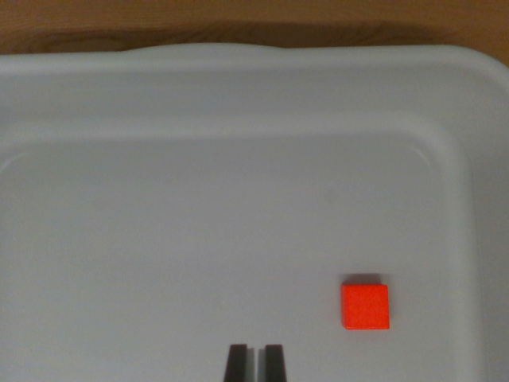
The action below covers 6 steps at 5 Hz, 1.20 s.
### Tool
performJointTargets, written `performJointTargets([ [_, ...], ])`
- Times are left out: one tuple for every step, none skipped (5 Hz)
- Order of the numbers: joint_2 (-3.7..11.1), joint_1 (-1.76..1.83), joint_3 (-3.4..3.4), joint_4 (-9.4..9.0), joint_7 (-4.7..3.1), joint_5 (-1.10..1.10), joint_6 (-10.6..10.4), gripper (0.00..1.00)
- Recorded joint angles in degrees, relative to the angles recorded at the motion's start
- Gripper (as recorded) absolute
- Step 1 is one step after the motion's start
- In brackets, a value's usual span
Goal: Reach red block
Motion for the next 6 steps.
performJointTargets([
  [0.00,0.00,0.00,0.00,0.00,0.00,0.0,0.00],
  [0.55,-0.17,-0.26,-1.11,-0.23,0.06,-1.5,0.00],
  [0.55,-0.17,-0.26,-1.11,-0.23,0.06,-1.5,0.00],
  [1.21,-0.37,-0.58,-2.44,-0.49,0.14,-3.3,0.00],
  [1.21,-0.37,-0.58,-2.44,-0.49,0.14,-3.3,0.00],
  [1.96,-0.60,-0.93,-3.95,-0.80,0.22,-5.3,0.00],
])
